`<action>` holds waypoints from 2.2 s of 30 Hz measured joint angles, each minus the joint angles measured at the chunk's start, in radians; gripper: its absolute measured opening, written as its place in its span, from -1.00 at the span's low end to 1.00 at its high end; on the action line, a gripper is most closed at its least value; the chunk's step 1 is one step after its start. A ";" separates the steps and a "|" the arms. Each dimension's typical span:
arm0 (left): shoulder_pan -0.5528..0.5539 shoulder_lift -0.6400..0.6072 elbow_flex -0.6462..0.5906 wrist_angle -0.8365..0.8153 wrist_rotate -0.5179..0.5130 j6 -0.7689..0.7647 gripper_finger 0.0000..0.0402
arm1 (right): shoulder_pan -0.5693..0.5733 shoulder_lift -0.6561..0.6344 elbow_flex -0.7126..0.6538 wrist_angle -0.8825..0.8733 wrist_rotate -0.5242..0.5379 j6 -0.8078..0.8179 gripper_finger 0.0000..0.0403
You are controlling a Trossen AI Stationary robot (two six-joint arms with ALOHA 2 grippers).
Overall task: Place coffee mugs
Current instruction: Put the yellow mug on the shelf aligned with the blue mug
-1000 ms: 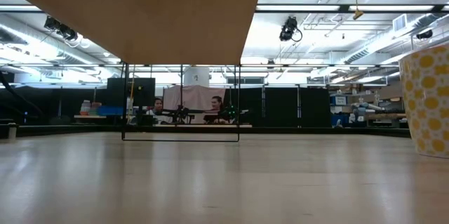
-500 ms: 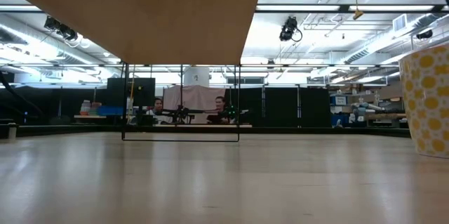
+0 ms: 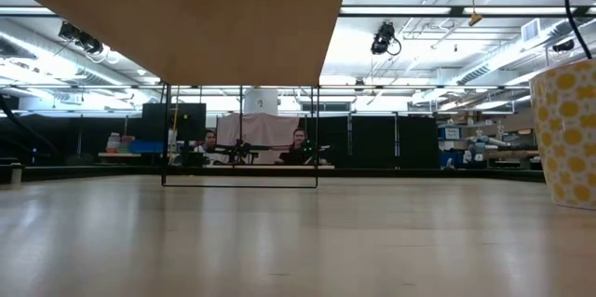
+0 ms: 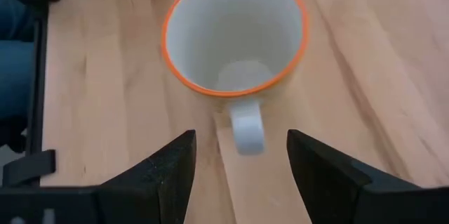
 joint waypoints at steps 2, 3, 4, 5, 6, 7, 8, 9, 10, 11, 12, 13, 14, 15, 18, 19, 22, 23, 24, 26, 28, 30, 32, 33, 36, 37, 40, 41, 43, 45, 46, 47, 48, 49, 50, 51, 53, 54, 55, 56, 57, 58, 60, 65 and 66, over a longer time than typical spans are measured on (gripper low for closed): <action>0.000 0.000 0.000 0.000 0.000 0.000 -0.28 | -0.002 -0.006 -0.029 0.045 0.002 -0.017 0.14; 0.000 0.000 0.000 0.001 0.000 0.000 -0.28 | -0.002 -0.008 -0.040 0.057 0.003 -0.017 0.14; 0.000 0.000 0.000 0.003 0.000 0.000 -0.28 | -0.002 -0.008 -0.051 0.067 0.003 -0.018 0.13; 0.000 0.000 0.000 0.003 0.000 0.000 -0.28 | -0.002 -0.008 -0.060 0.075 0.003 -0.019 0.13; 0.000 0.000 0.000 0.004 0.000 0.000 -0.28 | -0.002 -0.007 -0.067 0.080 0.004 -0.019 0.13; 0.000 0.000 0.000 0.006 0.000 0.000 -0.28 | -0.002 -0.008 -0.072 0.083 0.010 -0.019 0.14; 0.000 0.000 0.000 0.008 0.000 0.000 -0.28 | -0.002 -0.008 -0.076 0.084 0.019 -0.019 0.14; 0.000 0.000 0.000 0.011 0.000 0.000 -0.28 | -0.002 -0.008 -0.079 0.083 0.031 -0.020 0.14; 0.000 0.000 0.000 0.014 0.000 0.000 -0.28 | -0.002 -0.008 -0.082 0.083 0.042 -0.020 0.14; 0.000 0.000 0.000 0.016 0.000 0.000 -0.28 | -0.002 -0.008 -0.083 0.083 0.056 -0.020 0.14; 0.000 0.000 0.000 0.017 0.000 0.000 -0.28 | -0.003 -0.008 -0.085 0.084 0.064 -0.020 0.13; 0.000 0.000 0.000 0.019 0.000 0.000 -0.28 | -0.003 -0.008 -0.086 0.083 0.070 -0.020 0.13; 0.000 0.000 0.000 0.020 0.000 0.000 -0.28 | -0.003 -0.008 -0.086 0.083 0.077 -0.020 0.13; 0.000 0.000 0.000 0.021 0.000 0.000 -0.28 | -0.003 -0.008 -0.086 0.084 0.081 -0.020 0.13; 0.000 0.000 0.000 0.022 0.000 0.000 -0.28 | -0.003 -0.006 -0.086 0.089 0.083 -0.020 0.14; 0.000 0.000 0.000 0.022 0.000 0.000 -0.28 | -0.003 -0.002 -0.086 0.090 0.083 -0.020 0.14; 0.000 0.000 0.000 0.022 0.000 0.000 -0.28 | -0.003 0.018 -0.086 0.092 0.084 -0.020 0.13; 0.000 0.000 0.000 0.022 0.000 0.000 -0.28 | -0.003 0.028 -0.086 0.096 0.084 -0.020 0.13; 0.000 0.000 0.000 0.022 0.000 0.000 -0.28 | -0.003 0.039 -0.086 0.102 0.084 -0.020 0.14; 0.000 0.000 0.000 0.022 0.000 0.000 -0.28 | -0.003 0.060 -0.086 0.111 0.084 -0.020 0.14; 0.000 0.000 0.000 0.022 0.000 0.000 -0.28 | -0.003 0.080 -0.086 0.127 0.087 -0.020 0.13; 0.000 0.000 0.000 0.022 0.000 0.001 -0.28 | -0.004 0.096 -0.086 0.133 0.090 -0.020 0.13; 0.000 0.000 0.000 0.022 0.000 0.001 -0.28 | -0.006 0.112 -0.086 0.136 0.092 -0.019 0.14; 0.000 0.000 0.000 0.022 0.000 0.001 -0.28 | -0.008 0.118 -0.086 0.137 0.098 -0.019 0.14; 0.000 0.000 0.000 0.021 0.000 0.001 -0.28 | -0.024 0.136 -0.086 0.154 0.124 -0.020 0.14; 0.000 0.000 0.000 0.021 0.000 0.001 -0.28 | -0.027 0.140 -0.086 0.154 0.127 -0.020 0.13; 0.000 0.000 0.000 0.021 0.000 0.001 -0.28 | -0.037 0.151 -0.086 0.156 0.127 -0.020 0.14; 0.000 0.000 0.000 0.021 0.000 0.001 -0.28 | -0.037 0.153 -0.086 0.156 0.127 -0.020 0.14; 0.000 0.000 0.000 0.021 0.000 0.001 -0.28 | -0.037 0.154 -0.086 0.161 0.130 -0.020 0.14; 0.000 0.000 0.000 0.021 0.000 0.001 -0.28 | -0.037 0.155 -0.086 0.170 0.131 -0.020 0.13; 0.000 0.000 0.000 0.021 0.000 0.001 -0.28 | -0.037 0.155 -0.086 0.173 0.131 -0.020 0.13; 0.000 0.000 0.000 0.021 0.000 0.001 -0.28 | -0.037 0.155 -0.086 0.176 0.131 -0.020 0.13; 0.000 0.000 0.000 0.021 0.000 0.001 -0.28 | -0.037 0.155 -0.086 0.178 0.130 -0.020 0.14; 0.000 0.000 0.000 0.021 0.000 0.001 -0.28 | -0.037 0.155 -0.086 0.181 0.129 -0.020 0.14; 0.000 0.000 0.000 0.021 0.000 0.001 -0.28 | -0.037 0.155 -0.086 0.183 0.126 -0.020 0.14; 0.000 0.000 0.000 0.021 0.000 0.001 -0.28 | -0.037 0.155 -0.086 0.187 0.122 -0.020 0.14; 0.000 0.000 0.000 0.021 0.000 0.001 -0.28 | -0.037 0.155 -0.086 0.197 0.109 -0.020 0.13; 0.000 0.000 0.000 0.022 0.000 0.001 -0.28 | -0.037 0.155 -0.086 0.201 0.103 -0.020 0.13; 0.000 0.000 0.000 0.022 0.000 0.001 -0.28 | -0.037 0.155 -0.086 0.204 0.097 -0.020 0.13; 0.000 0.000 0.000 0.022 0.000 0.001 -0.28 | -0.037 0.155 -0.086 0.206 0.090 -0.019 0.13; 0.000 0.000 0.000 0.022 0.000 0.001 -0.28 | -0.037 0.155 -0.086 0.207 0.084 -0.019 0.13; 0.000 0.000 0.000 0.022 0.000 0.001 -0.28 | -0.037 0.155 -0.086 0.207 0.081 -0.020 0.13; 0.000 0.000 0.000 0.025 0.000 0.001 -0.28 | -0.037 0.155 -0.086 0.207 0.081 -0.019 0.13; 0.000 0.000 0.000 0.031 0.000 0.001 -0.28 | -0.046 0.155 -0.086 0.207 0.086 -0.020 0.13; 0.000 0.000 0.000 0.031 0.000 0.001 -0.28 | -0.049 0.155 -0.086 0.207 0.097 -0.020 0.13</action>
